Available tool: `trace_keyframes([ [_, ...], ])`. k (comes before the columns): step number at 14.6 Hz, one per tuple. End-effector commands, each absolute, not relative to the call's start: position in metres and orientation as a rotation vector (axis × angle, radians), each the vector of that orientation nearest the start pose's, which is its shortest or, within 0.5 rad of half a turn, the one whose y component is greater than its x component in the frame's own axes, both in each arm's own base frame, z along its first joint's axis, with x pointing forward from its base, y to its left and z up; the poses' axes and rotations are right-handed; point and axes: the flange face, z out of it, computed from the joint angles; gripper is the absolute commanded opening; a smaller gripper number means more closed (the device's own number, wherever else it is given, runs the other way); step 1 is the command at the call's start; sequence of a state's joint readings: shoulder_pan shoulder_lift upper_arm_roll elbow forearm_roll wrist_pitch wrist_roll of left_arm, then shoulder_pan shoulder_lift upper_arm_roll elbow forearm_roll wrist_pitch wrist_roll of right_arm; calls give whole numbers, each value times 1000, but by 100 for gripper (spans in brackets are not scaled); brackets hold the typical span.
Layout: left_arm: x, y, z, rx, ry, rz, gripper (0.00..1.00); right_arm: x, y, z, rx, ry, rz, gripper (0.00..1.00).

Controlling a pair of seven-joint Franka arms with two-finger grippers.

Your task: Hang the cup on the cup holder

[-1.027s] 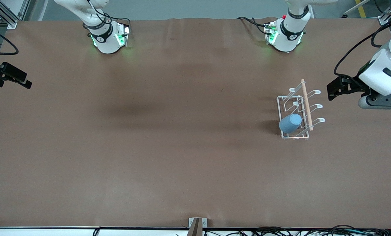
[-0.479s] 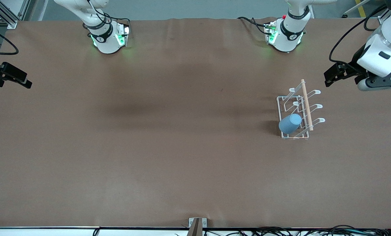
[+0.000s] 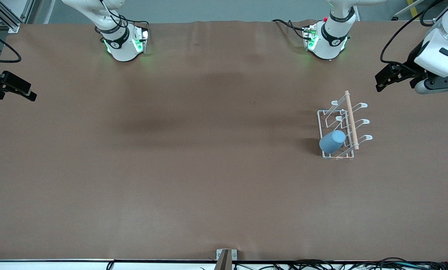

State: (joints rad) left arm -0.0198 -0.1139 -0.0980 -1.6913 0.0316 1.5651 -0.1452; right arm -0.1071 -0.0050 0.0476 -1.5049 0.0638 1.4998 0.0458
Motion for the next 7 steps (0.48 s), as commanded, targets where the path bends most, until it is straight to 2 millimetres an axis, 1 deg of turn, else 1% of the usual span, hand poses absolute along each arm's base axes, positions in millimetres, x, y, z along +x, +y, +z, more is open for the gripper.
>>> trace_keyframes([
  [1, 510, -43, 640, -3118, 39, 3, 100, 540, -28, 654, -3060, 148, 0, 100],
  [7, 516, -45, 651, -3146, 36, -31, 100, 540, -29, 654, -3060, 148, 2, 100],
])
